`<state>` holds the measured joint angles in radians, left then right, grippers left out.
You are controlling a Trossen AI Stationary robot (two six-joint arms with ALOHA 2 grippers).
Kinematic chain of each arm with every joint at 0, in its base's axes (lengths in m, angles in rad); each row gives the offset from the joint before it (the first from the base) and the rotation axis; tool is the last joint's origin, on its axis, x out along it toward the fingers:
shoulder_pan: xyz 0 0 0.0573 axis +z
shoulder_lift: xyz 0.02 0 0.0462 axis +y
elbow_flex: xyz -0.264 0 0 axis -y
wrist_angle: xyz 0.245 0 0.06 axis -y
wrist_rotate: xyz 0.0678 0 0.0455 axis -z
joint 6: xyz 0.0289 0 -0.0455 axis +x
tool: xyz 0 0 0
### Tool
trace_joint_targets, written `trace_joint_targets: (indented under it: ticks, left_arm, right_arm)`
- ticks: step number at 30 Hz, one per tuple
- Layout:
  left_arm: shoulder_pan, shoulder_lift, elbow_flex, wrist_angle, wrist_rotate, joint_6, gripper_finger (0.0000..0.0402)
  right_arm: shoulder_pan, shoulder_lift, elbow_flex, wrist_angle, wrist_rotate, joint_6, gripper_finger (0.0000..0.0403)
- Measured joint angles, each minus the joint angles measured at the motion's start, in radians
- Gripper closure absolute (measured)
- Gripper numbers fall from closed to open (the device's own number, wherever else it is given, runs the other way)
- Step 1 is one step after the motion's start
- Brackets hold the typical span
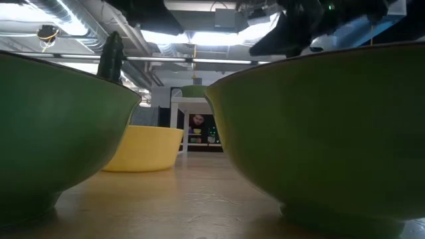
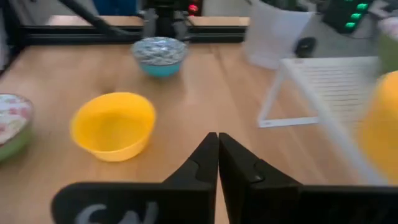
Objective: Pick & Place Mini bowls
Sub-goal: Stack the right blue patterned bowl on top of the other blue patterned bowl on the shelf
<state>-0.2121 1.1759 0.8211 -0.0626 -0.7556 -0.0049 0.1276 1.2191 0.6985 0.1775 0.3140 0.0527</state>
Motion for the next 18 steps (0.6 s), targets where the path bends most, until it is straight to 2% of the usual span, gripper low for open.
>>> trace_joint_targets:
  ticks: [3, 7, 12, 18]
  left_arm:
    - [-0.056, 0.015, 0.002, -0.002, -0.033, -0.046, 0.024]
    - [-0.121, 0.044, 0.017, -0.038, 0.013, -0.148, 0.0252]
    - [-0.193, 0.059, 0.031, -0.223, 0.164, -0.247, 0.0264]
    - [-0.26, 0.043, 0.033, -0.485, 0.301, -0.483, 0.0267]
  right_arm:
    - [0.0, 0.031, -0.043, 0.09, -0.044, -0.005, 0.0364]
    - [0.0, 0.057, -0.045, 0.111, -0.068, -0.035, 0.0322]
    - [0.007, 0.058, -0.031, 0.115, -0.102, -0.026, 0.0281]
    - [0.02, 0.058, -0.031, 0.114, -0.106, -0.025, 0.0274]
